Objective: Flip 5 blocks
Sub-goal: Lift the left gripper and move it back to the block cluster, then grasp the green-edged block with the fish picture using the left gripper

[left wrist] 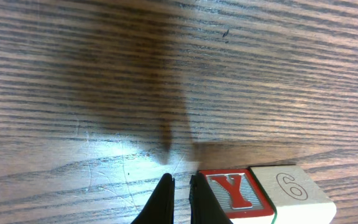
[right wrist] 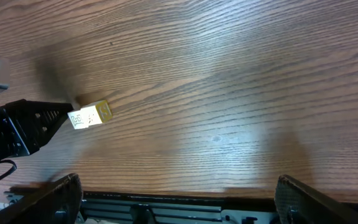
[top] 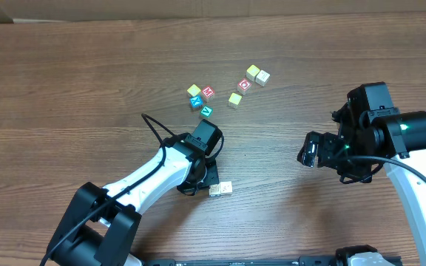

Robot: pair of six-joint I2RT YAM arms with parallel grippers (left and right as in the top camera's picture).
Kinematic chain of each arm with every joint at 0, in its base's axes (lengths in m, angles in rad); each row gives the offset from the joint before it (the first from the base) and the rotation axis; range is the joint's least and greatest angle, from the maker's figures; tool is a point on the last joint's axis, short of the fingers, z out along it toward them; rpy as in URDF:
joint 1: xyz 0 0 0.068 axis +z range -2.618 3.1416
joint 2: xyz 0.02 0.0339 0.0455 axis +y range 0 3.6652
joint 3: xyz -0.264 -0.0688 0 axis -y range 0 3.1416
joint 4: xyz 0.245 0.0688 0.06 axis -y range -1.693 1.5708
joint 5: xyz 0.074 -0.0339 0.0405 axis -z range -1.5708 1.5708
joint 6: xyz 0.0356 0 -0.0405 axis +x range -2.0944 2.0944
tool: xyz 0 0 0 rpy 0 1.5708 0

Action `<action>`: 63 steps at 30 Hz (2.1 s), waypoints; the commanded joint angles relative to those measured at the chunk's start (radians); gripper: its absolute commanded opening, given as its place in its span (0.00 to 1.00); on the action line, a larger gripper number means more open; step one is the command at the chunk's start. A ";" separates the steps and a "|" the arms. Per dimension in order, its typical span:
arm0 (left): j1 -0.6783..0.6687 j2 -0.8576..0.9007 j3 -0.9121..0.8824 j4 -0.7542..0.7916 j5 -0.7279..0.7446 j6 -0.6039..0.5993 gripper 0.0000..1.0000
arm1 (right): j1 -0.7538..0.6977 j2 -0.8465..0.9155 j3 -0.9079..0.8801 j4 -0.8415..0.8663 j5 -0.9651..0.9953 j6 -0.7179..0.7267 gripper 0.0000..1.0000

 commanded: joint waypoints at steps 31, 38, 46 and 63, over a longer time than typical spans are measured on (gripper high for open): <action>0.151 0.282 0.569 0.034 -0.121 0.137 0.59 | 0.006 -0.010 0.016 0.044 0.007 -0.007 1.00; 0.151 0.446 0.718 -0.083 -0.120 0.135 0.62 | 0.006 -0.010 0.016 0.038 0.008 -0.007 1.00; 0.161 0.461 0.718 -0.097 -0.177 0.137 0.69 | 0.006 -0.010 0.016 0.032 0.008 -0.007 1.00; 0.177 0.507 0.718 -0.045 -0.114 0.309 0.64 | 0.006 -0.010 0.016 0.010 0.007 -0.006 1.00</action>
